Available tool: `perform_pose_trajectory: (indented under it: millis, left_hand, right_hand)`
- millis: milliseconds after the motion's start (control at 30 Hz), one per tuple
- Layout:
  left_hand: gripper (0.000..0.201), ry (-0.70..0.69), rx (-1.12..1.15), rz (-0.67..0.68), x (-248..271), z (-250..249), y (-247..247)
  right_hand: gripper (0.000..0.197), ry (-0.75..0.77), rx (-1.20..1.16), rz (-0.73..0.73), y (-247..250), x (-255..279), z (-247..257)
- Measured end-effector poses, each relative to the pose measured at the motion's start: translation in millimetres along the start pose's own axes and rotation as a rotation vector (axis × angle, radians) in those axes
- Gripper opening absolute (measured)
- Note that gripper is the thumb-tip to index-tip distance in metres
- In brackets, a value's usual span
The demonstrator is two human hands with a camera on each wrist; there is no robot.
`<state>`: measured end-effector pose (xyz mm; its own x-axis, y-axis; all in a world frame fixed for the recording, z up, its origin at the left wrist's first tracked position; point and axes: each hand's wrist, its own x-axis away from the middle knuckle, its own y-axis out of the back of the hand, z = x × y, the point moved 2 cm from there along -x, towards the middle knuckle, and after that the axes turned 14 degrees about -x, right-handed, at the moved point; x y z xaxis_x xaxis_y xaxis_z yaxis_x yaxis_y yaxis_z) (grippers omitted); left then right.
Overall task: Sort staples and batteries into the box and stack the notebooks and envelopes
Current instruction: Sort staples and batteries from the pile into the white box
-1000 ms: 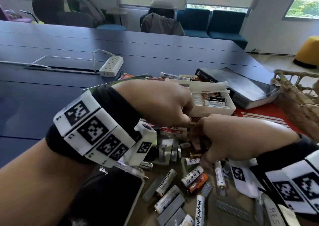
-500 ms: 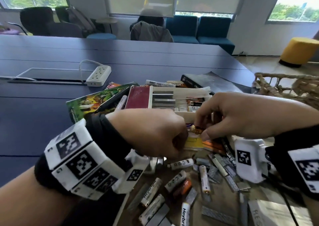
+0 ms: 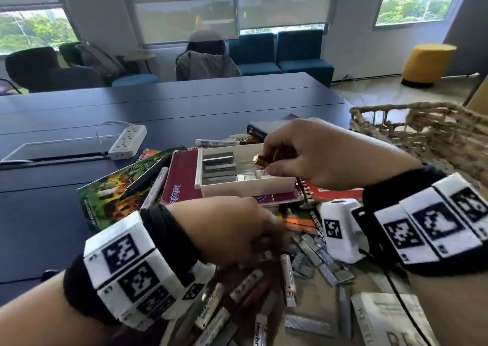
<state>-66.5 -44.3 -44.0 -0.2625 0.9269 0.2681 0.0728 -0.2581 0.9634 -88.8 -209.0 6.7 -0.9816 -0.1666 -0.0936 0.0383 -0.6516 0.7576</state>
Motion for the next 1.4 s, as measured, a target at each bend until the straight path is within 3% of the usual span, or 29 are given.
perform_pose_trajectory:
  millis: [200, 400, 500, 633, 900, 1400]
  left_hand:
    - [0.031, -0.052, 0.072, -0.012, -9, -3, -1]
    - [0.029, 0.041, 0.243, 0.027, -5, 12, 8]
    - [0.019, 0.013, 0.366, -0.118, 1, 15, 27]
    - [0.02, 0.027, 0.474, -0.33, 7, 27, 43]
    - [0.022, 0.29, 0.79, -0.804, 5, 65, 28]
    - [0.025, 0.436, 0.932, -0.903, -4, 78, 8]
  right_hand:
    - [0.009, 0.032, -0.055, -0.112, -2, -4, -2]
    - [0.008, -0.014, -0.059, -0.288, 5, -7, -16]
    - [0.009, -0.02, -0.089, -0.355, 5, -9, -21]
    - [0.01, -0.01, -0.145, -0.414, 3, -11, -25]
    - [0.005, 0.02, -0.219, -0.473, 3, -13, -28]
    - [0.003, -0.001, 0.103, -0.338, -10, -21, -31]
